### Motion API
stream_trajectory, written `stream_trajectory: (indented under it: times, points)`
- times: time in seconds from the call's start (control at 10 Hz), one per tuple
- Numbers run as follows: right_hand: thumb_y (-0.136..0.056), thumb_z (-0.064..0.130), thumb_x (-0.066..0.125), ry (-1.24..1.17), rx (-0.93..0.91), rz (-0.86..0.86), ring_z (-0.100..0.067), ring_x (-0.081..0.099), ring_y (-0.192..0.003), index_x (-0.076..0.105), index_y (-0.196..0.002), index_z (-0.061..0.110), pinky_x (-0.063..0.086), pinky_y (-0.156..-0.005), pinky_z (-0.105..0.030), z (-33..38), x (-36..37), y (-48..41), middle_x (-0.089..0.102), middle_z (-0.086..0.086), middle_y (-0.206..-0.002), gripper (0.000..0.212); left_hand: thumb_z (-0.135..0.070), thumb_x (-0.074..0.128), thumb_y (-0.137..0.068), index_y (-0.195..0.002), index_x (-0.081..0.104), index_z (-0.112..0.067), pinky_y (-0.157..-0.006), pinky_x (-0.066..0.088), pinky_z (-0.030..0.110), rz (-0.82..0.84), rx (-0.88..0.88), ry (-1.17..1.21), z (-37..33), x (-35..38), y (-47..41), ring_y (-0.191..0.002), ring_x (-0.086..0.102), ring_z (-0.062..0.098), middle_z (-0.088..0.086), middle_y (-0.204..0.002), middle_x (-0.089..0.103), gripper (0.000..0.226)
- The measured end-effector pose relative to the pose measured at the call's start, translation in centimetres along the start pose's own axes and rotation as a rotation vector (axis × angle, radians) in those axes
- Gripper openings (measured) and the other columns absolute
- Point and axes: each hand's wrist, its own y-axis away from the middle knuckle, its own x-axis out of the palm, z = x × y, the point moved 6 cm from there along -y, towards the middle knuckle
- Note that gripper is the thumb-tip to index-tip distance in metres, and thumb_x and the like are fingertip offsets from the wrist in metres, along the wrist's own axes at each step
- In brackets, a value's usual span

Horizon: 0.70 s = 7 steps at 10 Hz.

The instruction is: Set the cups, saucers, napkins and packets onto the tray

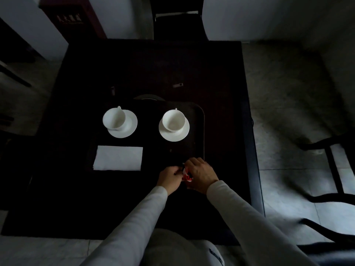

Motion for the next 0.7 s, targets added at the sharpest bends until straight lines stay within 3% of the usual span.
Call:
stream_trajectory:
  times: [0.2, 0.3, 0.4, 0.6, 0.7]
  points:
    - [-0.075, 0.050, 0.075, -0.012, -0.020, -0.010, -0.028, 0.054, -0.118, 0.055, -0.131, 0.018, 0.050, -0.096, -0.041, -0.2, 0.0, 0.0, 0.059, -0.003, -0.129, 0.067, -0.043, 0.059, -0.074, -0.097, 0.076, -0.026, -0.093, 0.057, 0.047, -0.016, -0.018, 0.085, 0.4, 0.3, -0.3, -0.100, 0.071, 0.026, 0.005, -0.104, 0.076, 0.034]
    - [-0.074, 0.048, 0.078, -0.035, -0.015, -0.019, -0.029, 0.055, -0.118, 0.056, -0.129, 0.018, 0.050, -0.096, -0.041, -0.2, 0.1, 0.1, 0.061, -0.002, -0.128, 0.067, -0.043, 0.060, -0.075, -0.079, 0.072, -0.039, -0.094, 0.056, 0.048, -0.024, -0.024, 0.149, 0.8, 0.4, -0.5, -0.099, 0.071, 0.023, 0.001, -0.102, 0.076, 0.013]
    - [-0.072, 0.046, 0.079, -0.039, -0.017, -0.030, -0.029, 0.055, -0.118, 0.056, -0.129, 0.018, 0.050, -0.095, -0.040, -0.2, 0.0, 0.2, 0.061, -0.003, -0.126, 0.067, -0.043, 0.057, -0.074, -0.074, 0.072, -0.046, -0.096, 0.055, 0.048, -0.024, -0.025, 0.167, 0.8, 0.5, -0.4, -0.100, 0.071, 0.023, 0.000, -0.103, 0.076, 0.015]
    - [-0.072, 0.044, 0.083, -0.176, 0.037, -0.077, -0.032, 0.051, -0.128, 0.058, -0.131, 0.012, 0.040, -0.107, -0.034, -0.7, -0.2, 0.9, 0.056, -0.009, -0.142, 0.071, -0.027, 0.058, -0.093, -0.114, 0.072, -0.019, -0.097, 0.054, 0.043, -0.042, 0.036, 0.084, 0.3, -0.3, 0.1, -0.108, 0.068, 0.027, 0.007, -0.114, 0.074, 0.026]
    - [-0.081, 0.044, 0.076, -0.281, 0.152, -0.189, -0.032, 0.053, -0.127, 0.060, -0.129, 0.010, 0.039, -0.106, -0.031, -1.4, -1.1, 1.2, 0.059, -0.010, -0.139, 0.061, -0.026, 0.058, -0.097, -0.118, 0.071, -0.015, -0.090, 0.047, 0.025, -0.094, 0.091, -0.012, 0.2, -2.1, 0.7, -0.109, 0.067, 0.021, 0.004, -0.116, 0.073, 0.027]
